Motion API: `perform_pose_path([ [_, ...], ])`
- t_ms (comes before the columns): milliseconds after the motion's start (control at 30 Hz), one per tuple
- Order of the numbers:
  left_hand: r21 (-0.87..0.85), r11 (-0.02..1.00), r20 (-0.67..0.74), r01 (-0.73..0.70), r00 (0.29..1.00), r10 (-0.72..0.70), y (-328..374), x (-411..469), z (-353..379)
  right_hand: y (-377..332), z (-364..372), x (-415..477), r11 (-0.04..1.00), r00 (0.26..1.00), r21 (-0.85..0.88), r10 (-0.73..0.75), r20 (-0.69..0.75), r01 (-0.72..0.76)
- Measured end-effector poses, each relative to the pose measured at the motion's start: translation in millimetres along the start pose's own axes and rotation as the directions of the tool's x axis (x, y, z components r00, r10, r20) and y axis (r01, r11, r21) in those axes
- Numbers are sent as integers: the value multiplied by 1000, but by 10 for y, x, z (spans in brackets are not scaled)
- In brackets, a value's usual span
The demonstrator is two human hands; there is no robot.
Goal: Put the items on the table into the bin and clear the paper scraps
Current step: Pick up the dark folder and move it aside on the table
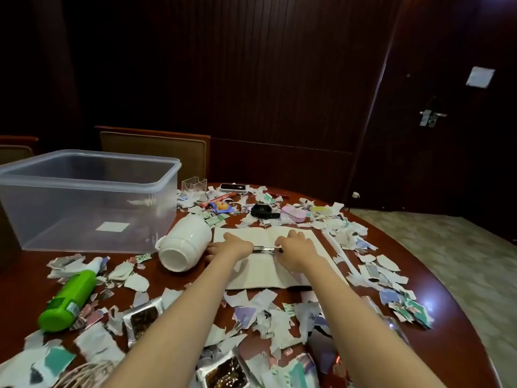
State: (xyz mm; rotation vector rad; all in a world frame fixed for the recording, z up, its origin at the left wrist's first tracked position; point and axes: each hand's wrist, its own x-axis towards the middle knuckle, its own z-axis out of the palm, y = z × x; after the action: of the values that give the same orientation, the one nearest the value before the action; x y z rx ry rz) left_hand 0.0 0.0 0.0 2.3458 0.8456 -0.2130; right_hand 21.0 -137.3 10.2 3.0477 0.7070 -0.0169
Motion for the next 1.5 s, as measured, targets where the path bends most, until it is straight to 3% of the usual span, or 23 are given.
perform_pose_path([
  [200, 27, 999, -35, 41, 999, -40, 32, 41, 34, 124, 27, -38, 1000, 1000, 18, -13, 13, 12],
  [367, 29, 997, -28, 72, 997, -71, 45, 56, 19, 143, -29, -51, 912, 987, 382, 117, 109, -151],
  [467, 43, 997, -19, 59, 998, -58, 43, 56, 8, 78, 22, -79, 880, 985, 441, 147, 95, -174],
  [533, 53, 997, -7, 47, 999, -46, 26, 44, -8, 5, 61, -145, 905, 988, 398, 141, 56, -152],
  [667, 55, 999, 21, 3, 1000, -4, 2, -26, -38, -54, 93, -218, 988, 999, 150, 37, 33, -42],
  [800, 38, 999, 56, -12, 998, 9, -15, -33, -50, -12, 32, -253, 974, 991, 228, -39, 131, 8],
  [933, -7, 1000, 80, -5, 997, 6, -2, -61, -90, -36, -11, -285, 889, 964, 459, -114, 240, -9],
  [1300, -110, 993, 87, -40, 995, 49, -13, -114, -156, -41, 34, -342, 969, 970, 239, -115, 214, 62],
  [1367, -178, 982, 62, -68, 995, 80, -29, -86, -146, -39, 7, -374, 970, 966, 237, -104, 236, 47],
  [1500, -95, 995, 51, -25, 998, 30, -18, -164, -197, -21, -4, -423, 957, 973, 291, -69, 220, 2],
])
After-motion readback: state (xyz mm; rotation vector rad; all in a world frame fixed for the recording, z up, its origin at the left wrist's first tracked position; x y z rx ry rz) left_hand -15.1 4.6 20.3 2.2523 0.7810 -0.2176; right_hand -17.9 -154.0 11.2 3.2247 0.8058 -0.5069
